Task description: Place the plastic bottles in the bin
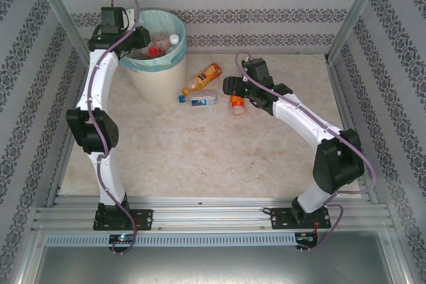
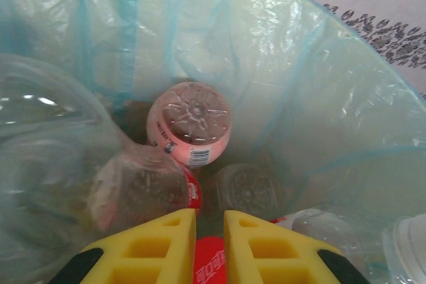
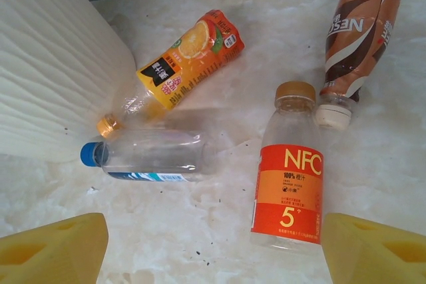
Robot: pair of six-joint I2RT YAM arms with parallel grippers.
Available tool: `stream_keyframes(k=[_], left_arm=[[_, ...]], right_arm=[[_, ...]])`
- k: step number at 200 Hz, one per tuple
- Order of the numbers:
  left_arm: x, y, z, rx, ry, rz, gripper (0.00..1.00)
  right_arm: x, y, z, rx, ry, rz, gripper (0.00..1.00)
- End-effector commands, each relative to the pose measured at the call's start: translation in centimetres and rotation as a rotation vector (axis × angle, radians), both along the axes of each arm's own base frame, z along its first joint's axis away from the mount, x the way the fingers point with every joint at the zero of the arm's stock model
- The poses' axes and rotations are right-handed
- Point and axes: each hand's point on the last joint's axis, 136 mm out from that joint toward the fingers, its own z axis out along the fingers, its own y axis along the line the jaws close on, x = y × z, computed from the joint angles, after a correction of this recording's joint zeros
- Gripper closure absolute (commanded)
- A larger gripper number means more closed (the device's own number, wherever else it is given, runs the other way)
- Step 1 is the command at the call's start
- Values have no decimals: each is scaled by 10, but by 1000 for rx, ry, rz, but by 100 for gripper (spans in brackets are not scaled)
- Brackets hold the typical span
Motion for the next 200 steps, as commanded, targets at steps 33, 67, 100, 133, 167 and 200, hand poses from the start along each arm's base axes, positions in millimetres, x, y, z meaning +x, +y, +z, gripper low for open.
stream_keyframes(k=[33, 67, 100, 133, 167, 200], left_arm=[[-5, 0, 42, -124, -65, -1, 80], [-29, -25, 106, -170, -201, -75, 77], [-71, -47, 156, -167, -324, -138, 75], [-110, -65, 159, -91, -457, -181, 64], [-147, -112, 140, -31, -529, -302, 51], [-198, -173, 86, -4, -543, -530, 35]], right_arm=[[5, -2, -22, -44, 62, -13, 14], [17, 0, -41, -67, 111, -25, 14], [28, 0, -65, -99, 166, -43, 15], [34, -6, -96, -157, 241, -50, 16], [30, -23, -115, -233, 287, -88, 13], [25, -26, -135, -241, 340, -80, 12]])
